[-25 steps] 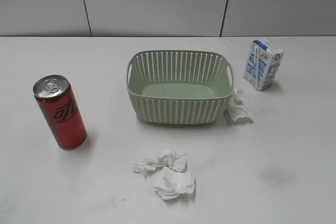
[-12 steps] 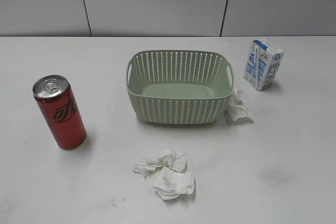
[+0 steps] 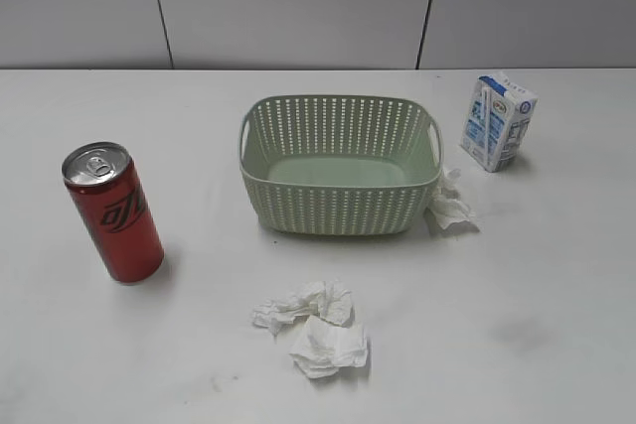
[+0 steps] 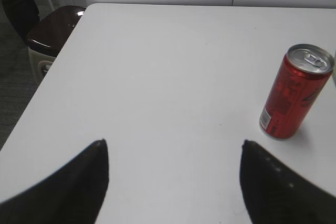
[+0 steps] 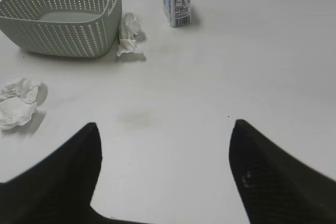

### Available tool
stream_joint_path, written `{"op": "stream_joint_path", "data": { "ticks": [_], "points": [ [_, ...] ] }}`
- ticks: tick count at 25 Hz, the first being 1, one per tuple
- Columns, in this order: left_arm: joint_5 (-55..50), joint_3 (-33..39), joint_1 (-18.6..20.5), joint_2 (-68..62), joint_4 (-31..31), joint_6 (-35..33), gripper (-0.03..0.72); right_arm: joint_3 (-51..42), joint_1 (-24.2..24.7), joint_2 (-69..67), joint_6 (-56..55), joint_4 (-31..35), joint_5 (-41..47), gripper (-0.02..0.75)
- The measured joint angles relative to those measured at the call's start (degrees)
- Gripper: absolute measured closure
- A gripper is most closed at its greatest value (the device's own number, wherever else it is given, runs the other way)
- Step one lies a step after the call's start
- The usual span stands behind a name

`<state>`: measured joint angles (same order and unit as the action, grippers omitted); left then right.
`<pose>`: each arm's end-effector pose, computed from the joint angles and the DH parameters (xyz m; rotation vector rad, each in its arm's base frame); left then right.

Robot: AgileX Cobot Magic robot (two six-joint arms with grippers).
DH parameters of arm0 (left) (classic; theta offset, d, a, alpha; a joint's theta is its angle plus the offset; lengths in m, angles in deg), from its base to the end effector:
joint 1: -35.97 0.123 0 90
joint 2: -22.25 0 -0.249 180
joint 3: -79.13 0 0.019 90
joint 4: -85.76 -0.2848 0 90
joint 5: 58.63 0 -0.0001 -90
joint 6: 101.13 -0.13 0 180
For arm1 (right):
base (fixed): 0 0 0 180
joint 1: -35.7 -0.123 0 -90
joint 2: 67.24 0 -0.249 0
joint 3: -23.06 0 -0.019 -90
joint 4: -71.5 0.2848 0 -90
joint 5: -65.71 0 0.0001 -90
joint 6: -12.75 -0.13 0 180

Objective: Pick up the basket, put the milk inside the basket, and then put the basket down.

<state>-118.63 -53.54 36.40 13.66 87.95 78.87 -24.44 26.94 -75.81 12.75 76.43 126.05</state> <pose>0.0959 -0.0036 0.2787 -0.0060 2.0228 -0.0408 0.0930 0.0242 0.2773 -0.1592 2.0283 0.1990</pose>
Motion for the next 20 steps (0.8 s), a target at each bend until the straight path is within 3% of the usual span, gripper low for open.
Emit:
{"op": "stream_joint_path", "data": {
  "ticks": [9,20],
  "points": [
    [1.9,-2.2,0.0,-2.3,-0.5,-2.0,0.096,0.0,0.0,0.0,0.0,0.0,0.0,0.165],
    [6.6,-8.1,-0.8,-21.1,1.3,-2.3,0.096,0.0,0.0,0.0,0.0,0.0,0.0,0.166]
  ]
}}
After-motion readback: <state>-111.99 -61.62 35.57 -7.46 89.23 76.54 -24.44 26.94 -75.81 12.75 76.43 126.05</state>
